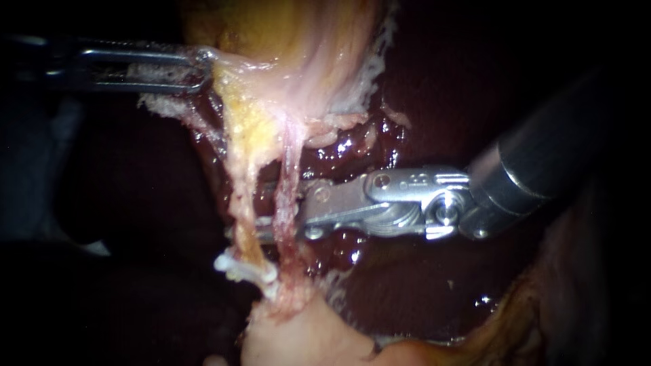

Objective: Clipping third clip left tube

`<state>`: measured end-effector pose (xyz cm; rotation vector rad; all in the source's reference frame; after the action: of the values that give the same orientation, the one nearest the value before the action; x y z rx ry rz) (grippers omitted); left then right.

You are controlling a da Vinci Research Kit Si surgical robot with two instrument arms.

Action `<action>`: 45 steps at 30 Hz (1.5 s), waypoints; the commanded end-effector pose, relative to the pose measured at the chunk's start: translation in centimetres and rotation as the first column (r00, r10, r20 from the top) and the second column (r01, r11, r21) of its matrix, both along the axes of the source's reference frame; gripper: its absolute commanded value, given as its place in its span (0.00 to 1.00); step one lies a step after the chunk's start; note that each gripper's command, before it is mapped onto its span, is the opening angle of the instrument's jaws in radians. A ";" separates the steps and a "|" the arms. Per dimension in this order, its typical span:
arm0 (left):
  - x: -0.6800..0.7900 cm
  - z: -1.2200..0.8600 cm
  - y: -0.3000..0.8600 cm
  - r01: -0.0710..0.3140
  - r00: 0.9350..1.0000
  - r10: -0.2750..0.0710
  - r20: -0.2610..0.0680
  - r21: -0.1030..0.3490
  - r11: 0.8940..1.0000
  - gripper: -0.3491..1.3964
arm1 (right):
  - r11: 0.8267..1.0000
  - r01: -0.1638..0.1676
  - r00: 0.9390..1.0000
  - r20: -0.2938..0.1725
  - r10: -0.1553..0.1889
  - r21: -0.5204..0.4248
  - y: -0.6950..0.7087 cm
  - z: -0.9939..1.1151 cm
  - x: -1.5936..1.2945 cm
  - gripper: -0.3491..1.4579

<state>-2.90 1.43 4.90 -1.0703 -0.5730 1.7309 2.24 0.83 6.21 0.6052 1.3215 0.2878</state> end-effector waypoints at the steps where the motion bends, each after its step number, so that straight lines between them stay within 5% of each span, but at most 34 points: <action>1: 0.00 0.00 0.00 0.000 1.000 0.000 0.000 0.000 1.000 0.00 | 1.000 0.000 1.000 0.000 0.000 0.000 0.00 0.00 0.00 0.33; 10: 0.00 0.00 0.00 0.000 1.000 0.000 0.000 0.000 1.000 0.00 | 1.000 -0.010 1.000 0.007 0.010 -0.005 0.04 0.07 -0.14 0.40; 23: 0.00 0.00 -0.01 0.000 1.000 0.000 -0.001 0.000 1.000 0.00 | 0.999 -0.035 0.999 0.025 0.035 -0.011 0.28 0.31 -0.79 0.43; 33: 0.00 0.00 0.00 0.000 1.000 0.000 -0.001 0.000 1.000 0.00 | 1.000 -0.027 0.999 0.017 0.027 0.003 0.37 0.12 -1.14 0.43; 45: 0.00 0.00 0.00 0.000 1.000 0.000 0.000 0.000 1.000 0.00 | 1.000 -0.004 1.000 -0.001 0.004 0.010 0.27 -0.09 -1.41 0.45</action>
<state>-2.89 1.43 4.91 -1.0700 -0.5718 1.7311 0.81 1.08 6.09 0.6148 1.3239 0.2959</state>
